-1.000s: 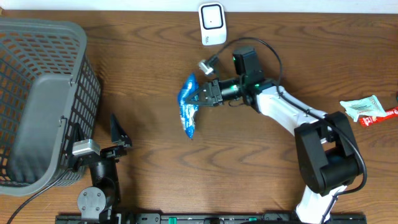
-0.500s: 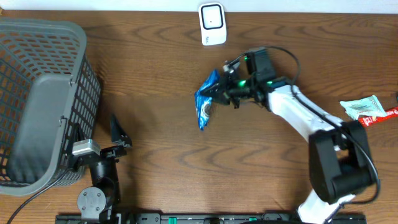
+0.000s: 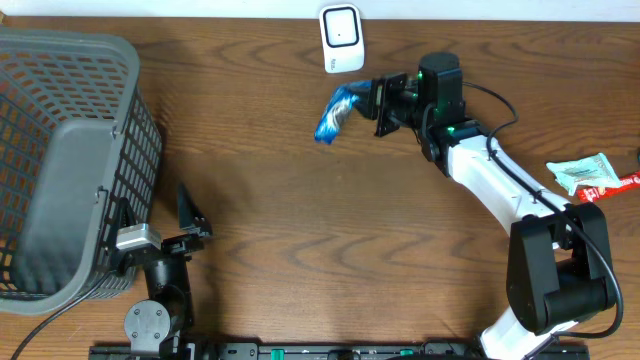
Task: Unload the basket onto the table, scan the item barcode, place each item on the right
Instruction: 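Carry the Oreo pack up and hold it at the scanner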
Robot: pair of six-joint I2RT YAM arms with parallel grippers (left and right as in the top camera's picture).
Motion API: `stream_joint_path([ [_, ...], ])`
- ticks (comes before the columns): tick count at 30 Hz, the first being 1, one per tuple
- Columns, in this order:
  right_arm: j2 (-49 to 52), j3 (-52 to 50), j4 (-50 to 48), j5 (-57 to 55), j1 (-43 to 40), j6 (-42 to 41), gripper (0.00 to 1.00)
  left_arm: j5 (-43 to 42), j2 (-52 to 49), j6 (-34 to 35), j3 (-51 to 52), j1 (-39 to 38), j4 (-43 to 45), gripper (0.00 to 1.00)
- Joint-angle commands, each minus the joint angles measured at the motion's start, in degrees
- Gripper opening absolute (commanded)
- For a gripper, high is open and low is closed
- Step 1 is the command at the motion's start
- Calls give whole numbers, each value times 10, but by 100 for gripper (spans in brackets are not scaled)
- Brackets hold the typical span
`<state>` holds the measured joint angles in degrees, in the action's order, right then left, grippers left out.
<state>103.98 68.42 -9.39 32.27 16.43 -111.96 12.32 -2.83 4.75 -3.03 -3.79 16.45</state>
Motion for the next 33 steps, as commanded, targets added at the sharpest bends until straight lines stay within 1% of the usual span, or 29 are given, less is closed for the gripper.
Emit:
stream_joint_path([
  [1, -7, 17, -7, -133, 4, -56, 2, -3, 4, 5, 0, 2, 0, 92],
  [6, 12, 59, -7, -241, 10, -56, 1, -3, 4, 5, 0, 2, 0, 92],
  [9, 50, 109, -7, -258, 10, -56, 2, -3, 4, 5, 0, 2, 0, 92],
  [12, 116, 192, -7, -258, 10, -56, 2, -3, 4, 5, 0, 2, 0, 92],
  [16, 228, 335, -3, -256, 10, -56, 2, -3, 4, 5, 0, 2, 0, 92],
  [18, 275, 407, 20, -261, 10, -56, 1, -3, 4, 5, 0, 2, 0, 92],
  [22, 351, 553, 121, -284, 10, -56, 2, -3, 4, 5, 0, 2, 0, 92],
  [25, 387, 625, 170, -303, 10, -56, 1, -3, 4, 5, 0, 2, 0, 92],
  [28, 403, 655, 196, -329, 9, -56, 2, -3, 4, 5, 0, 2, 0, 92],
  [33, 403, 655, 227, -357, 8, -56, 1, -3, 4, 5, 0, 2, 0, 92],
])
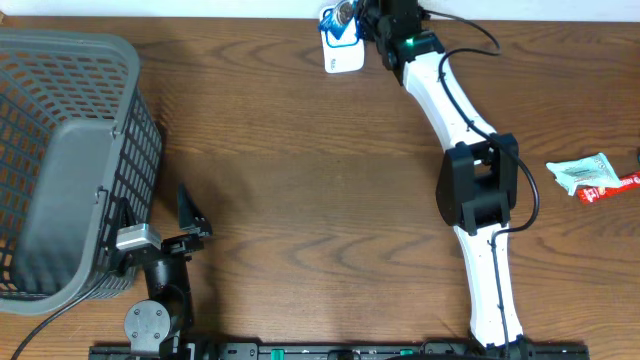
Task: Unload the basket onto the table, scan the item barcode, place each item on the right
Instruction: 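Carry the Oreo pack up and hold it at the scanner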
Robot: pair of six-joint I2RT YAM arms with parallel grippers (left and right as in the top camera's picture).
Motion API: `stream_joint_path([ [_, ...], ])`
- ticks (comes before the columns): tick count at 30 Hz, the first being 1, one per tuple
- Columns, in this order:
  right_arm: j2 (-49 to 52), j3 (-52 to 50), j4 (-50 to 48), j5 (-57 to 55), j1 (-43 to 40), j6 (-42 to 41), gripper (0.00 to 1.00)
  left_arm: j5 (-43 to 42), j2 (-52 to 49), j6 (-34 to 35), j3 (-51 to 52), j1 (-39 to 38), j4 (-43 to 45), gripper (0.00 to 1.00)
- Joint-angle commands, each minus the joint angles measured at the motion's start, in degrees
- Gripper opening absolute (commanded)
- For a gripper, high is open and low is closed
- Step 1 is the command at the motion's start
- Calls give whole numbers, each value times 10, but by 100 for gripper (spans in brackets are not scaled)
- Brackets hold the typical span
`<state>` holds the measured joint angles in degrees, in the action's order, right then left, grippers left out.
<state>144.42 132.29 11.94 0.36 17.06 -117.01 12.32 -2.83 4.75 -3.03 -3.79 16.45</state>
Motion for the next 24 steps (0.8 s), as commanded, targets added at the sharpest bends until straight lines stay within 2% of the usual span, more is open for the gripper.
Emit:
stream_joint_path([
  [1, -1, 16, 22, -40, 2, -5, 1, -3, 4, 5, 0, 2, 0, 92],
  [7, -1, 16, 70, -46, 5, -5, 1, -3, 4, 5, 0, 2, 0, 92],
  [17, 2, 16, 79, -44, 7, -5, 1, -3, 4, 5, 0, 2, 0, 92],
  [24, -18, 17, 141, 45, -4, 34, 2, -3, 4, 5, 0, 2, 0, 92],
])
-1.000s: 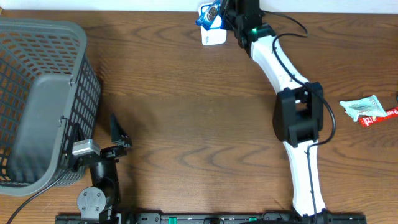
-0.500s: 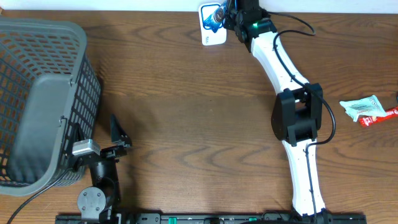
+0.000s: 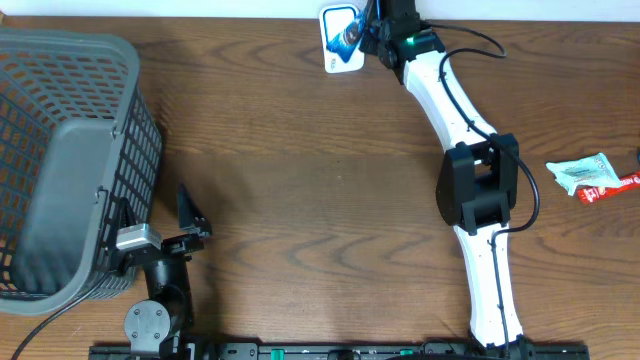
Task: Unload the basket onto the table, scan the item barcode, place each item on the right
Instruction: 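Carry the Oreo pack up and hold it at the scanner, then move the Oreo pack to the right table edge and release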
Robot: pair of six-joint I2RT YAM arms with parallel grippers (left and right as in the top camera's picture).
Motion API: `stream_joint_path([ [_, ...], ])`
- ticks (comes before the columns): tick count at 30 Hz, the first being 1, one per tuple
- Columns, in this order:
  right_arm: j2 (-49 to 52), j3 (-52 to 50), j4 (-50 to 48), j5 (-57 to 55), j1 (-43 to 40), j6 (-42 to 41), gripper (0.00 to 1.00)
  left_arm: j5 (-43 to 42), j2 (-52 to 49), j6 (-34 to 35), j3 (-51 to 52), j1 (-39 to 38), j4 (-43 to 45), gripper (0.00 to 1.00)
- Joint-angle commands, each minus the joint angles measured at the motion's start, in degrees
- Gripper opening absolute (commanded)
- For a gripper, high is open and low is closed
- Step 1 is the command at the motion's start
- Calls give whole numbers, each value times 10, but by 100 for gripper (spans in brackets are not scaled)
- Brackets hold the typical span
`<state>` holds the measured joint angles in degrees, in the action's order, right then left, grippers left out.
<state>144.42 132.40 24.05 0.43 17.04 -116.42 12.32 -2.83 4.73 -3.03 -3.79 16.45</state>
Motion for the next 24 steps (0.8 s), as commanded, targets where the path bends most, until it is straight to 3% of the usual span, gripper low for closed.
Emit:
stream_joint_path([
  [1, -28, 16, 46, 52, -8, 37, 2, -3, 4, 5, 0, 2, 0, 92],
  [11, -165, 16, 452, -36, -63, 103, 2, -3, 4, 5, 0, 2, 0, 92],
  [15, -204, 16, 588, -77, -116, 167, 2, -3, 4, 5, 0, 2, 0, 92],
  [19, -217, 16, 680, -145, -195, 271, 2, -3, 4, 5, 0, 2, 0, 92],
  [24, -202, 3, 721, -240, -329, 396, 1, -3, 4, 5, 0, 2, 0, 92],
])
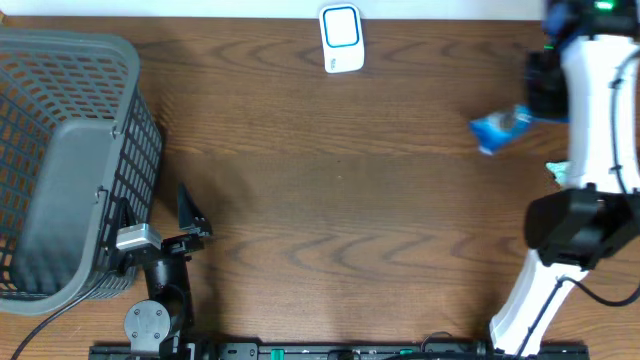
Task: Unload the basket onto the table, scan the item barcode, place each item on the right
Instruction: 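Move the Oreo pack to the right table edge and release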
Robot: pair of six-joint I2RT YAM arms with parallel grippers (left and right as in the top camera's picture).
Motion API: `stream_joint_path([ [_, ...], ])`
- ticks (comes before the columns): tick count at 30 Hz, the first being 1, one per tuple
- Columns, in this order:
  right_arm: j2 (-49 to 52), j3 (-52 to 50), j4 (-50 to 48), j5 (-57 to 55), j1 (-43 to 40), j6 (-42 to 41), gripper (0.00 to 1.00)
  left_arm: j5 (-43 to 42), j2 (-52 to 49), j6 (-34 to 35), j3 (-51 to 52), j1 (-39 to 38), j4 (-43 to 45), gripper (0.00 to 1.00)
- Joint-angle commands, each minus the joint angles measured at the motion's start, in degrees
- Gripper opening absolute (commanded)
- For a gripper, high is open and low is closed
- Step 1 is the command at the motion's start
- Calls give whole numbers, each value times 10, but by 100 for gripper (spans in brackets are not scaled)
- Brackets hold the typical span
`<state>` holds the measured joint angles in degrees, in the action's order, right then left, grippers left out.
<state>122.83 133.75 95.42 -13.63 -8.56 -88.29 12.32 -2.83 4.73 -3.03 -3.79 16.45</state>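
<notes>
The white barcode scanner [341, 38] stands at the back edge of the table, its blue-framed window uncovered. A blue snack packet [499, 130] hangs over the right part of the table, far to the right of the scanner. My right gripper [527, 116] is shut on the packet's right end, with the white arm rising along the right edge of the view. My left gripper [186, 208] rests open at the front left beside the basket, holding nothing.
A large grey mesh basket [70, 160] fills the left side. A corner of a pale packet [553, 172] shows behind the right arm at the right edge. The right arm's base [570, 230] stands at the front right.
The right gripper, which held the blue packet over the scanner at the back, is now far to the right and nearer the front, still holding the packet. The scanner's face is uncovered.
The right gripper first held the blue packet just below and right of the scanner. Then the packet was at the scanner's face, and it was still there at the following moment. Now the packet is off at the table's right side. The left arm has not moved.
</notes>
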Motion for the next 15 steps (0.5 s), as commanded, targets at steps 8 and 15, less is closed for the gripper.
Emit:
stream_joint_path([
  [8, 71, -23, -55, -51, -231, 116, 1, -3, 4, 5, 0, 2, 0, 92],
  [15, 141, -23, -162, 89, -259, 68, 12, -3, 4, 5, 0, 2, 0, 92],
])
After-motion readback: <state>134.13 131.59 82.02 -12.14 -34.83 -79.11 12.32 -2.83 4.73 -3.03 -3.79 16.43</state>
